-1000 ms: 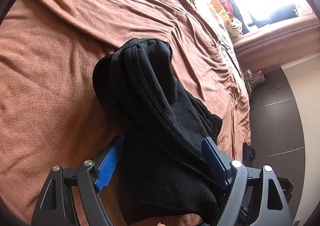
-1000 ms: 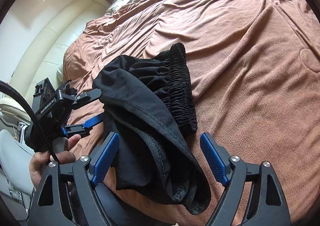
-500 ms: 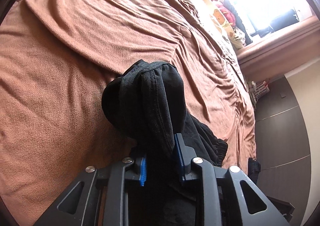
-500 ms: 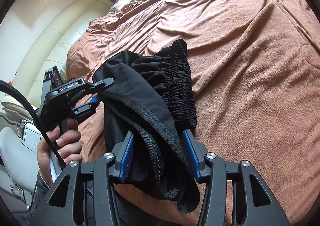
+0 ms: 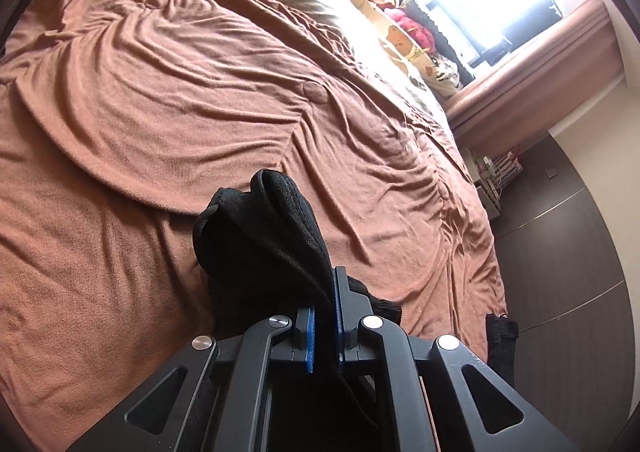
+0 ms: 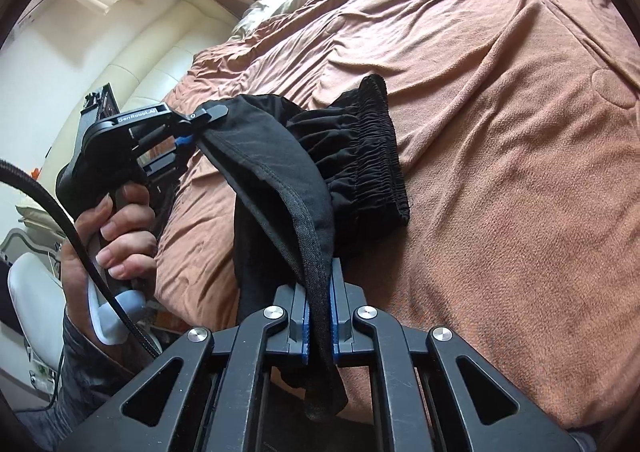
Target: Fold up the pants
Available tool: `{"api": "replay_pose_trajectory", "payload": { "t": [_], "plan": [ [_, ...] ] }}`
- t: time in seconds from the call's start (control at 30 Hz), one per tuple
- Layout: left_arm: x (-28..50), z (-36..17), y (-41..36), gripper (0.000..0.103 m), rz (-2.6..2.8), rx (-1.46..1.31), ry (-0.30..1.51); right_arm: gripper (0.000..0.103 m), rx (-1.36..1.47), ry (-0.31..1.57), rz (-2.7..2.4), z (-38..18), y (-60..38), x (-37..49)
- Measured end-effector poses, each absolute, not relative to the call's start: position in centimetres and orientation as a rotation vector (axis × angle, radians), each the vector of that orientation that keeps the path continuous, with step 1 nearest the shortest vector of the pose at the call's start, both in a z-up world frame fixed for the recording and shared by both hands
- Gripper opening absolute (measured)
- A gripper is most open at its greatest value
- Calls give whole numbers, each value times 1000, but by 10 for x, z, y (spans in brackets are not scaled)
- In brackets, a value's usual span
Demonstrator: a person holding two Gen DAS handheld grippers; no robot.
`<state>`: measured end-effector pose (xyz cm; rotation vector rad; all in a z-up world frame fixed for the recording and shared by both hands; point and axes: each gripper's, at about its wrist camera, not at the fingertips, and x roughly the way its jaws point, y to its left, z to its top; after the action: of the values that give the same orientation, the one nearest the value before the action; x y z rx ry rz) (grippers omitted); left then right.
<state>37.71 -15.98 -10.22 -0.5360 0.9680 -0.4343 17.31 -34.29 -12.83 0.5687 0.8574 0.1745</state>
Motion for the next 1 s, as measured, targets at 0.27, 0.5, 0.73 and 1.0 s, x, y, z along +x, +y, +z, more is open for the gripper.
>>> {"api": "replay_pose_trajectory", "payload": {
  "t": [0.27, 0.5, 0.73, 1.0],
  "plan": [
    [385, -87, -213, 8, -527, -459, 973, 4, 611, 841, 151, -136, -343, 154],
    [383, -90, -251, 27, -614, -340, 1051, 4, 619, 847, 135, -141, -343, 142],
    [372, -85, -220, 77, -576, -357, 1012, 4, 609, 860, 129, -141, -337, 137],
    [356, -97, -179, 77, -517, -317, 1032, 4, 612, 898, 107, -143, -333, 136]
  ]
}}
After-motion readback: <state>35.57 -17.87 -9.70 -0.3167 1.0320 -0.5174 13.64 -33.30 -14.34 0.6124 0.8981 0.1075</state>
